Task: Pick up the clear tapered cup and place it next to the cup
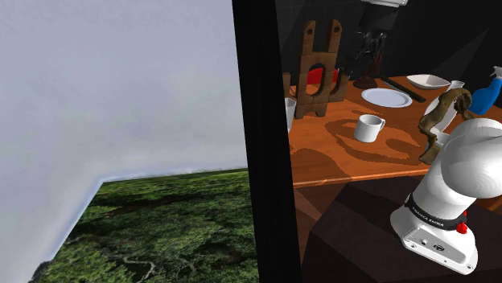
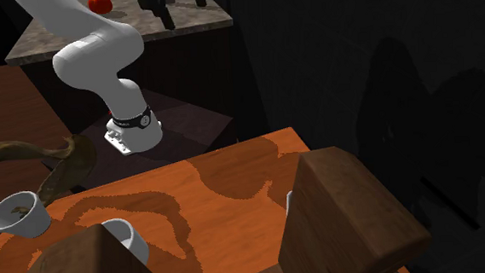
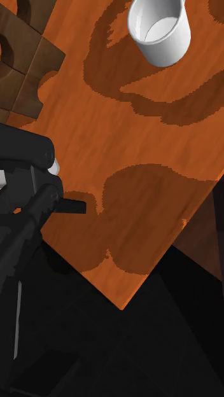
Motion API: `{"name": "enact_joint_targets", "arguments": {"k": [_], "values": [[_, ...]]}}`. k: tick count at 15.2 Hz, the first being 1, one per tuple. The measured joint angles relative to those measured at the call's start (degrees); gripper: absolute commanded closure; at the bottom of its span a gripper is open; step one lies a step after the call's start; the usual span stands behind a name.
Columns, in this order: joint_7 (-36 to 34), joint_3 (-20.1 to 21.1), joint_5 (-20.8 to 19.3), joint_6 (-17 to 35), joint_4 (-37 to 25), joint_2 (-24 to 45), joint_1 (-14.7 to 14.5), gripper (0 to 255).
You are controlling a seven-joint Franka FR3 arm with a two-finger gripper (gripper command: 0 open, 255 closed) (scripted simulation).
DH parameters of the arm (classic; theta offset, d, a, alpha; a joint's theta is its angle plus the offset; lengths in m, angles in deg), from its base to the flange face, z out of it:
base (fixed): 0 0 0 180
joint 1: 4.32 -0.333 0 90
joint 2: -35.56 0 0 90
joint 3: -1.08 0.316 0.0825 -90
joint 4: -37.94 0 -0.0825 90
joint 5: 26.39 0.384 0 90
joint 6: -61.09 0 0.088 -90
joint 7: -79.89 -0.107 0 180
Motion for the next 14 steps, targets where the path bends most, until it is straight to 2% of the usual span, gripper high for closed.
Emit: {"name": "enact_joint_targets", "arguments": {"k": [2, 8, 14], "values": [[0.26, -0.24, -0.14, 0.54, -0.10, 0.71, 0.06, 0], [3.41, -2.91, -1.43, 9.08, 0.93, 9.06, 0.79, 0], [6.20, -5.42, -1.50, 16.82, -2.56, 21.06, 0.91, 0]]}}
